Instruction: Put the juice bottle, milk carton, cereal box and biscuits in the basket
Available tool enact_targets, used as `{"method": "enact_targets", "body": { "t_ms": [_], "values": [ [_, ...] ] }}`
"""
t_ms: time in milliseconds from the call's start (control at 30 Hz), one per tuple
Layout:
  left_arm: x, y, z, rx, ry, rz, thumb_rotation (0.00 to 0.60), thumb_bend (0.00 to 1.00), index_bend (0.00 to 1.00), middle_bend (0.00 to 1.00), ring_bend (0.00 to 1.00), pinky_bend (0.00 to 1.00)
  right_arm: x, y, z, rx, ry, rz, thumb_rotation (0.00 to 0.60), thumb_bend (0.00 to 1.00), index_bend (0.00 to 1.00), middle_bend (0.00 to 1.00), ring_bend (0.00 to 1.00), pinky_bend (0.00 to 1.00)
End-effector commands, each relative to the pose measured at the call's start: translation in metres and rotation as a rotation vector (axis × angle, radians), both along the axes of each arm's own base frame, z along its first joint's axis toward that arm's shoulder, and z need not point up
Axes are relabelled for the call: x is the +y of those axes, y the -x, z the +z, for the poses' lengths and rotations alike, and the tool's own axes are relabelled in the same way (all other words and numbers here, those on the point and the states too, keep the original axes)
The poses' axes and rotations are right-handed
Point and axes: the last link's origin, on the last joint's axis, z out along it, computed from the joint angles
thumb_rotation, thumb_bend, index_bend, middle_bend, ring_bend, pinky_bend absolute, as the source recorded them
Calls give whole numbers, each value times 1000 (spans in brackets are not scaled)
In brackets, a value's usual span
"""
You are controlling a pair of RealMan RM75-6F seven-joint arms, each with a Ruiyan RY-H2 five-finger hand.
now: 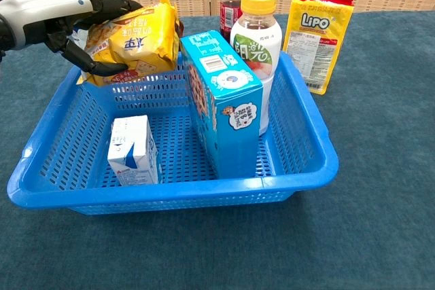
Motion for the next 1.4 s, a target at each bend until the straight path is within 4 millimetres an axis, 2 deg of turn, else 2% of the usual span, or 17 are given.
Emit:
{"method": "enact_targets", "body": {
  "t_ms": [33,133,167,233,300,333,400,467,500,600,833,900,1067,1167,1300,1367,1400],
  "values": [
    [-4,-7,-1,29,-8,-35,600,547,532,427,426,475,0,0,1,-4,-1,0,600,0,0,0,0,0],
    [-8,-6,-2,70,20,-25,600,545,517,424,406,444,0,0,1,-10,-1,2,600,0,0,0,0,0],
    [-10,-5,-3,93,36,-20,600,543,498,412,381,407,0,-1,1,-13,-2,3,600,0,0,0,0,0],
    [-11,-7,-4,121,52,-13,600,541,473,371,311,319,0,-1,1,-15,-6,5,600,0,0,0,0,0],
    [-13,-9,-8,115,65,-4,600,539,423,266,173,191,1,-1,1,-17,-9,6,600,0,0,0,0,0],
    [-14,-10,-10,115,78,1,592,538,367,200,117,139,1,-1,0,-18,-11,7,600,0,0,0,0,0],
    [-18,-9,-13,126,120,9,524,531,130,41,12,26,1,-1,1,-17,-10,7,600,0,0,0,0,0],
    [-19,-8,-10,122,123,13,426,510,1,0,0,0,1,-1,1,-18,-11,7,600,0,0,0,0,0],
    [-19,-8,-6,114,105,12,387,489,0,0,0,0,1,-1,1,-19,-11,6,600,0,0,0,0,0],
    [-21,-8,2,80,66,6,347,439,0,0,0,0,1,-1,1,-20,-13,7,600,0,0,0,0,0],
    [-28,-3,22,67,18,-28,348,321,0,0,0,0,2,-2,-1,-19,-23,6,600,0,0,0,0,0],
    [-29,-1,26,91,14,-37,351,257,0,0,0,0,2,-3,-1,-19,-25,6,600,0,0,0,0,0],
    [-26,-6,20,109,23,-44,357,92,0,0,0,0,2,-4,-2,-21,-32,11,600,0,0,0,0,0],
    [-25,-9,23,78,3,-41,359,52,0,0,0,0,3,-3,-2,-22,-34,7,600,0,0,0,0,0],
    [-24,-5,41,-6,-85,-43,359,45,0,0,0,0,3,-2,-2,-30,-40,5,600,0,0,0,0,0],
    [-22,2,56,-45,-144,-49,359,45,0,0,0,0,3,-2,-2,-33,-41,5,600,0,0,0,0,0],
    [-20,11,71,-81,-198,-37,358,45,0,0,0,0,3,-2,-2,-36,-42,5,600,0,0,0,0,0]
  ]
}}
